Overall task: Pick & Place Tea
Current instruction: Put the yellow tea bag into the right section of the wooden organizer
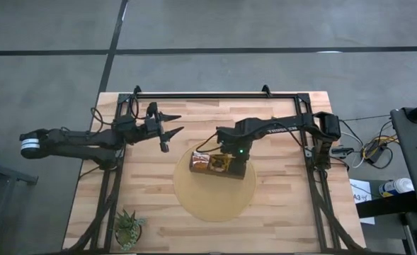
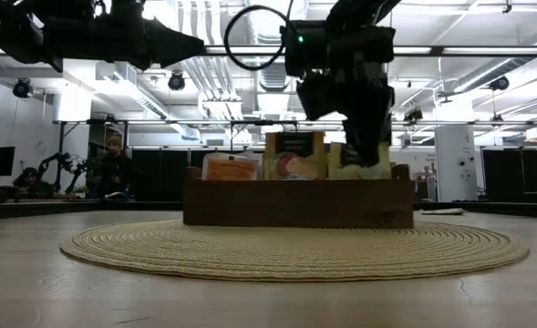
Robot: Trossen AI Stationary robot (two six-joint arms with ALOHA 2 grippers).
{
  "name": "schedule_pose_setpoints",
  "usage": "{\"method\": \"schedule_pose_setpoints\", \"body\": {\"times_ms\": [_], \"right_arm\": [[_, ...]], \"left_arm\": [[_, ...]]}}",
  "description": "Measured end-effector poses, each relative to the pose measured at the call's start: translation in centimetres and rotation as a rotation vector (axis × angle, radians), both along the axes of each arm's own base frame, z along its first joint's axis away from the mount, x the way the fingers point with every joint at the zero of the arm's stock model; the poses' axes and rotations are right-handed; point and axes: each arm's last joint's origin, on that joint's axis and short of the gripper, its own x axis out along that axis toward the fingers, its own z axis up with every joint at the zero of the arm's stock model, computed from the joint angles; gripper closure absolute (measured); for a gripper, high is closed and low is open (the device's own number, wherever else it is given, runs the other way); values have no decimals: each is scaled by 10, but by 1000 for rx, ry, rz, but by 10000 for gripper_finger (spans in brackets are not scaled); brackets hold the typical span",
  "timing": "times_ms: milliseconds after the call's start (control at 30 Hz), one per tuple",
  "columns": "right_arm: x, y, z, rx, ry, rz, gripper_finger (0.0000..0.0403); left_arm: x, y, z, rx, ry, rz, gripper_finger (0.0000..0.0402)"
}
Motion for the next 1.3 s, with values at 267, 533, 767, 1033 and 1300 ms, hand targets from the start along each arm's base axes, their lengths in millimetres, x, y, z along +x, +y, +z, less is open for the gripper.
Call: {"method": "schedule_pose_setpoints", "body": {"times_ms": [267,533,767,1033,1300], "right_arm": [[3,-1,5,-26,-64,88,394],[2,0,6,17,-57,93,352],[3,2,11,63,-72,99,264],[-5,-14,51,56,-95,119,199],[-52,-50,80,-327,-89,-3,193]], "left_arm": [[0,0,0,3,1,0,210],[0,0,0,4,1,0,210],[0,0,0,4,1,1,210],[0,0,0,4,2,0,210],[0,0,0,3,6,1,210]]}}
